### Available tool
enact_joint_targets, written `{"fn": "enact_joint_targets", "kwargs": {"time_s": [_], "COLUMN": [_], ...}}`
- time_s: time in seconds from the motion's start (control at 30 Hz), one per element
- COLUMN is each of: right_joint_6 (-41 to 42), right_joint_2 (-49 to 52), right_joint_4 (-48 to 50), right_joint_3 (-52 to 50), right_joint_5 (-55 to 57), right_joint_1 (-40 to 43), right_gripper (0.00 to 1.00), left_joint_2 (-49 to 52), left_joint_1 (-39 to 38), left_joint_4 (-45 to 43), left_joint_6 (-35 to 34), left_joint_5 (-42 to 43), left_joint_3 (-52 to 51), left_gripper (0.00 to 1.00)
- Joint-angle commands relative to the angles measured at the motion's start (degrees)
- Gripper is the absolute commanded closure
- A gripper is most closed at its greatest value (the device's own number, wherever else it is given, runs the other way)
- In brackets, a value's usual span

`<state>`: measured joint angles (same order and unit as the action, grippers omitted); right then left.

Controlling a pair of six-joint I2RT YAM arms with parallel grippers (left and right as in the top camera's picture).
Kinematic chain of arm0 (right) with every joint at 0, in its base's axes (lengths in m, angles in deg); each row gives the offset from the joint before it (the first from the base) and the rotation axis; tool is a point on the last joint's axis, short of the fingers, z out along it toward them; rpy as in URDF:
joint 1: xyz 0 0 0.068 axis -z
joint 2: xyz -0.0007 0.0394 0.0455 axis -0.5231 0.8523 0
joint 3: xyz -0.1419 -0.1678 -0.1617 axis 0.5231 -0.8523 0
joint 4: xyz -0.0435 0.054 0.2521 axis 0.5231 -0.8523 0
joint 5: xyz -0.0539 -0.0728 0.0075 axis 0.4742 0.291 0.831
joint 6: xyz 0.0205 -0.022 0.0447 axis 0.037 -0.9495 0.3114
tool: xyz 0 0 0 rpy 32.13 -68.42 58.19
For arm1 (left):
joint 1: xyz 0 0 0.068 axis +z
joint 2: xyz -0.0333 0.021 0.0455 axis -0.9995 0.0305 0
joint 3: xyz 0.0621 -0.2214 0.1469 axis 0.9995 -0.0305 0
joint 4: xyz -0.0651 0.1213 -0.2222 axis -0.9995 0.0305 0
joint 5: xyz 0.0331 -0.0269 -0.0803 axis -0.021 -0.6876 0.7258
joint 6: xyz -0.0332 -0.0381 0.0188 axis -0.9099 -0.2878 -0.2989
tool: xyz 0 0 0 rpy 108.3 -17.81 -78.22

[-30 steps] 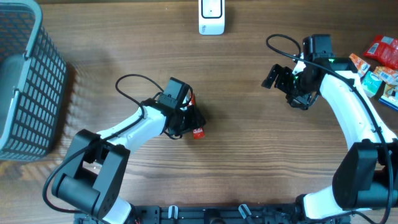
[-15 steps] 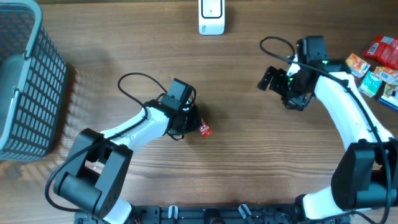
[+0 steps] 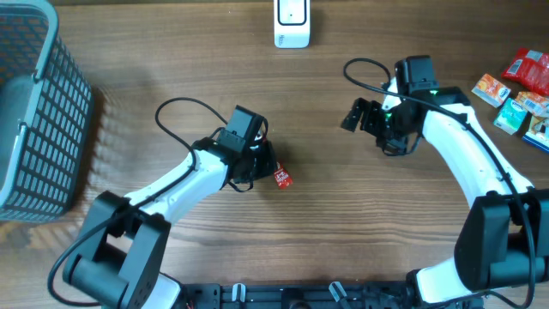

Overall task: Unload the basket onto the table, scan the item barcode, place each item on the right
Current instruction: 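Reach the left gripper to the Nescafe stick and grasp it, then grasp the stick with the right gripper and open the left gripper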

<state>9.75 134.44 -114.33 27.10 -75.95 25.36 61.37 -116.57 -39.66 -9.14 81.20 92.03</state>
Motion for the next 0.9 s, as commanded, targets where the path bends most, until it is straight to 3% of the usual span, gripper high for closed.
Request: {"fn": "enact_joint_targets", "kwargs": {"time_s": [0.0, 0.13, 0.3, 0.53, 0.7, 0.87], "right_joint_6": [-3.15, -2.38, 0.55, 3.32, 2.97, -5.75], "right_joint_2": [1.99, 5.05, 10.71, 13.81, 13.81, 13.79], "right_joint_4": [1.92, 5.29, 10.99, 14.32, 11.61, 7.45], "right_joint_3": [-0.59, -0.59, -0.59, -0.57, -0.52, 1.46], "right_joint_5": [-4.55, -4.55, -5.27, -3.41, 2.75, 11.10], "right_joint_1": [-4.57, -11.41, -20.57, -27.26, -28.74, -30.73], "right_gripper": [0.01, 0.08, 0.13, 0.21, 0.27, 0.27], "left_joint_2": [-2.25, -5.05, -10.25, -14.84, -15.04, -15.04], "left_joint_1": [2.03, 6.29, 12.41, 18.56, 21.42, 25.46], "left_joint_4": [0.11, 0.68, 5.38, 13.33, 15.02, 17.29], "left_joint_6": [-1.01, -0.98, -0.02, 0.72, 0.31, -2.51], "left_joint_5": [-0.13, 4.28, 5.25, -1.66, -5.49, -8.28], "left_joint_3": [-0.04, -0.04, -0.04, -0.04, -0.04, -0.04], "left_gripper": [0.67, 0.53, 0.17, 0.13, 0.00, 0.00]}}
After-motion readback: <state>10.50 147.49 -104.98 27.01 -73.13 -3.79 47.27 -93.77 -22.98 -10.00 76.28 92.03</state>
